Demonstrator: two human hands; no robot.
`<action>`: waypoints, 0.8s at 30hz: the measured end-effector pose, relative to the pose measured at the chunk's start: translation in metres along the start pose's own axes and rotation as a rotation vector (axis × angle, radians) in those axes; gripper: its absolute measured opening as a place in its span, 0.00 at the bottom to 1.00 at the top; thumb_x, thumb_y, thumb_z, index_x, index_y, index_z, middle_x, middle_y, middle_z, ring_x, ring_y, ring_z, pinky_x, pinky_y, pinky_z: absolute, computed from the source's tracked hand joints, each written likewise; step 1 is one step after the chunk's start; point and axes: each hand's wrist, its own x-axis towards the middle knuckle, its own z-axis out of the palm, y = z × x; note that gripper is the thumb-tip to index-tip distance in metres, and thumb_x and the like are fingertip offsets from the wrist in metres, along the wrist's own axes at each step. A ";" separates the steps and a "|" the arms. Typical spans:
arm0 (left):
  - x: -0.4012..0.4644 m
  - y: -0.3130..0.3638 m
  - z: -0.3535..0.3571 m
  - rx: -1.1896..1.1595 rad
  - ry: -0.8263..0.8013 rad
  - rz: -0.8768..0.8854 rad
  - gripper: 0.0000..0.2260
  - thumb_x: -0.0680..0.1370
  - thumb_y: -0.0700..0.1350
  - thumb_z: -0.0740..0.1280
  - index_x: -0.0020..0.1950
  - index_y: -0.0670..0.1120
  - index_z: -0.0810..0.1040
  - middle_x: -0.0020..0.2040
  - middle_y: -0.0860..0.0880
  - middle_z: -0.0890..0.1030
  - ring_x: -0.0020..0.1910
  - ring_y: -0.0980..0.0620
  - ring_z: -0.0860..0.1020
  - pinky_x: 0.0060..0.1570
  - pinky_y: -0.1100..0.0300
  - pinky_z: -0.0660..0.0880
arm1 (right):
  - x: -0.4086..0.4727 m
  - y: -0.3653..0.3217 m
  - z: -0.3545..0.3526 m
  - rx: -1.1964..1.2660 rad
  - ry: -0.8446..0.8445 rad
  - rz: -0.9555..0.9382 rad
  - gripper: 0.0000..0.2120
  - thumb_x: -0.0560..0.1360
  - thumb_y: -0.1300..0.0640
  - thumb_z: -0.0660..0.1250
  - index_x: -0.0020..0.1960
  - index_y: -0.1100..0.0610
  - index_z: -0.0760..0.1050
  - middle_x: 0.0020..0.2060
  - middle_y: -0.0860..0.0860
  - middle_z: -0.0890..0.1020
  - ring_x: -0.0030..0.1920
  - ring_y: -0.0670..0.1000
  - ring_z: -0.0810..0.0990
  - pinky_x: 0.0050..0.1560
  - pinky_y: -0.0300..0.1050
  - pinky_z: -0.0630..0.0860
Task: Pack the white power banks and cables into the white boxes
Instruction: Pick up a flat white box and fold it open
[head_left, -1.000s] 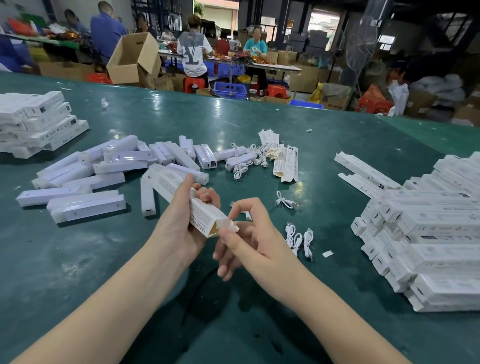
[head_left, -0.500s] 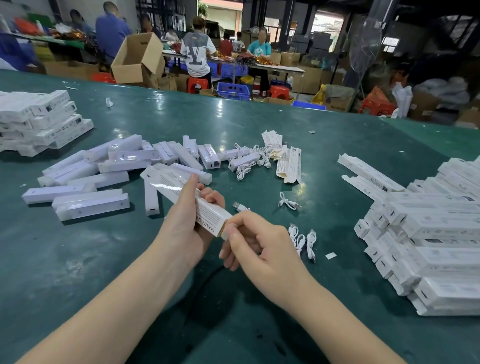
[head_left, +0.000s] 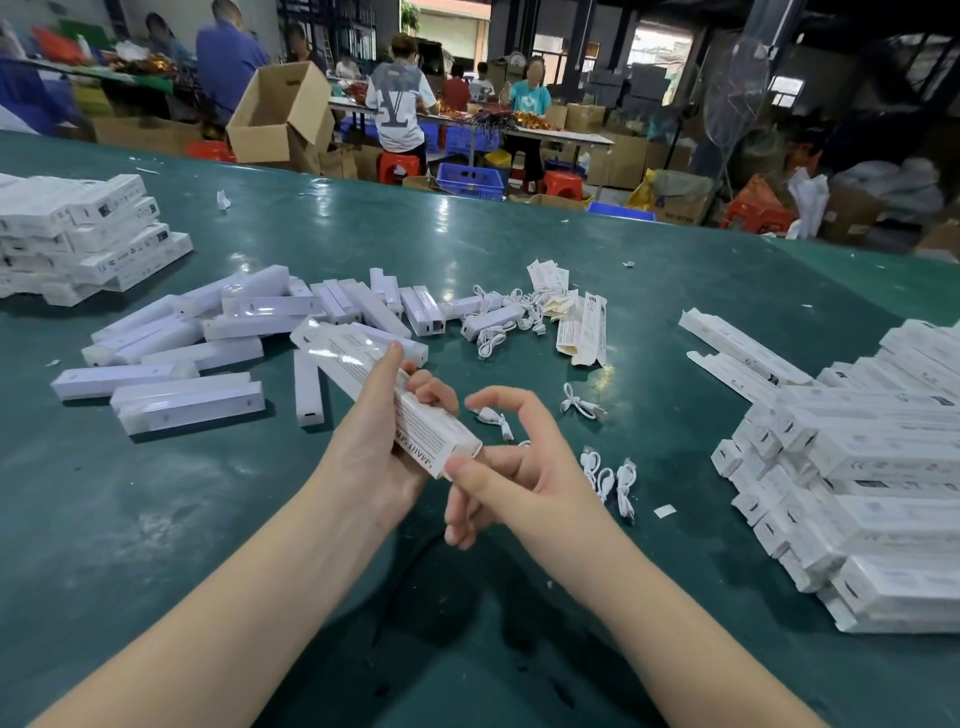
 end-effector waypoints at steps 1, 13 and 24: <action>0.000 0.000 0.000 -0.019 0.000 -0.013 0.11 0.78 0.49 0.67 0.41 0.46 0.70 0.30 0.53 0.69 0.26 0.59 0.69 0.30 0.70 0.72 | 0.001 -0.001 -0.002 0.005 -0.020 0.031 0.20 0.79 0.66 0.65 0.66 0.51 0.64 0.31 0.55 0.82 0.29 0.54 0.80 0.34 0.44 0.78; 0.001 -0.002 0.000 -0.075 0.017 -0.042 0.11 0.79 0.47 0.66 0.40 0.45 0.68 0.32 0.53 0.67 0.25 0.59 0.68 0.32 0.71 0.71 | -0.002 0.003 0.002 -0.181 0.114 -0.091 0.16 0.75 0.63 0.71 0.52 0.44 0.72 0.32 0.54 0.82 0.27 0.53 0.80 0.32 0.42 0.77; -0.002 0.002 0.004 -0.154 0.008 -0.043 0.11 0.79 0.47 0.67 0.39 0.45 0.70 0.33 0.54 0.68 0.25 0.60 0.69 0.32 0.72 0.71 | -0.002 0.006 0.009 -0.091 0.197 -0.196 0.06 0.76 0.62 0.68 0.45 0.52 0.76 0.30 0.52 0.81 0.34 0.53 0.84 0.39 0.45 0.81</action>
